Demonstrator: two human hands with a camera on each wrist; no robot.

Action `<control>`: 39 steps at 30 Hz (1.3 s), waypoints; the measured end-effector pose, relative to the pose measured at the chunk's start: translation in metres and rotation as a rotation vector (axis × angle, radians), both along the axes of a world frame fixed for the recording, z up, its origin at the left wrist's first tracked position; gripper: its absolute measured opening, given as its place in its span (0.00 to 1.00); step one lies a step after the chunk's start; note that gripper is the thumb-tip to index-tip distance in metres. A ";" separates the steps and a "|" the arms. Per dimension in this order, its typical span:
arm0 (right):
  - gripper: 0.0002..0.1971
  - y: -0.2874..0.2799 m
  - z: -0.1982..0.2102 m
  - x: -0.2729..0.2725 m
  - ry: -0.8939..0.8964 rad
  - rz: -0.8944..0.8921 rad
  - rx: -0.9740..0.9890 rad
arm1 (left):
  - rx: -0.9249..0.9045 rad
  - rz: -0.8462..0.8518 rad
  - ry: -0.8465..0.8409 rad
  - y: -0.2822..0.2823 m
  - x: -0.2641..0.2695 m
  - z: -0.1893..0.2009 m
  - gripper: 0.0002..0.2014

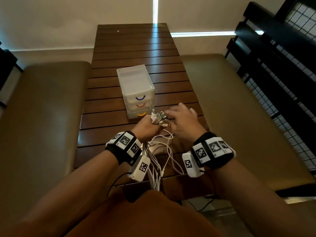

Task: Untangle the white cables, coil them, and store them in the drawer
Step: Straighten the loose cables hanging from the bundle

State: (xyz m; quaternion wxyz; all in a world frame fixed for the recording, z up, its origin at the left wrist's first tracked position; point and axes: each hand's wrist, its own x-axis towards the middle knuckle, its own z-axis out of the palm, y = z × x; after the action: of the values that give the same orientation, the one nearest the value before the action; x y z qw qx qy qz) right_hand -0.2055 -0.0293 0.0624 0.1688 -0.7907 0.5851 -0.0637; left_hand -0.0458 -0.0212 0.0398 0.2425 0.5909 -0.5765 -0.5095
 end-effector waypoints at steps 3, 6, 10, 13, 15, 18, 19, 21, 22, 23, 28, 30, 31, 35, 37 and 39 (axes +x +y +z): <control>0.11 -0.006 -0.005 -0.002 -0.103 0.050 0.123 | 0.057 -0.007 0.032 0.000 0.007 0.000 0.08; 0.11 -0.016 0.000 -0.013 -0.376 -0.064 -0.027 | 0.083 -0.056 -0.013 -0.002 0.012 -0.003 0.09; 0.11 -0.028 0.023 -0.032 -0.664 -0.283 -0.245 | 0.115 -0.020 -0.079 -0.004 0.014 -0.005 0.07; 0.12 -0.033 0.019 -0.053 -0.613 -0.398 -0.198 | 0.156 0.064 -0.019 -0.006 0.018 -0.006 0.06; 0.13 -0.029 0.008 -0.070 -0.435 -0.446 -0.034 | 0.156 0.061 -0.001 -0.006 0.017 -0.006 0.06; 0.16 -0.014 -0.011 -0.100 -0.180 -0.536 0.236 | 0.163 0.025 0.018 -0.007 0.011 -0.002 0.06; 0.15 -0.006 -0.018 -0.108 -0.082 -0.568 0.309 | 0.156 -0.002 0.013 -0.007 0.006 0.000 0.06; 0.16 0.009 -0.030 -0.113 0.098 -0.546 0.373 | 0.128 -0.070 -0.019 -0.007 -0.006 0.004 0.08; 0.22 0.017 -0.034 -0.112 0.091 -0.483 0.359 | 0.106 -0.108 -0.043 -0.007 -0.015 0.005 0.09; 0.28 0.025 -0.035 -0.105 -0.002 -0.396 0.325 | 0.078 -0.157 -0.067 -0.006 -0.024 0.007 0.10; 0.08 0.056 -0.032 -0.082 -0.577 -0.164 0.288 | 0.045 -0.357 -0.066 -0.002 -0.068 0.013 0.11; 0.13 0.067 -0.032 -0.100 -0.574 -0.225 0.266 | 0.064 -0.435 -0.035 -0.001 -0.078 0.014 0.09; 0.15 0.075 -0.037 -0.116 -0.548 -0.286 0.260 | 0.081 -0.480 -0.016 0.002 -0.083 0.018 0.06; 0.15 0.128 -0.077 -0.189 -0.372 -0.635 0.345 | 0.099 -0.542 0.052 0.012 -0.110 0.039 0.10; 0.14 0.159 -0.104 -0.218 -0.271 -0.766 0.545 | 0.170 -0.573 0.126 0.017 -0.126 0.048 0.09; 0.17 0.186 -0.123 -0.233 -0.230 -0.873 0.670 | 0.222 -0.631 0.151 0.022 -0.145 0.051 0.11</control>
State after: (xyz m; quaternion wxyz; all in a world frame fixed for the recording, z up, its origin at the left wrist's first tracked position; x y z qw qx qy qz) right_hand -0.4386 0.1563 -0.0607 0.4315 -0.3661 0.8241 -0.0241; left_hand -0.1905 0.0004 0.0904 0.0492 0.3670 -0.6522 -0.6615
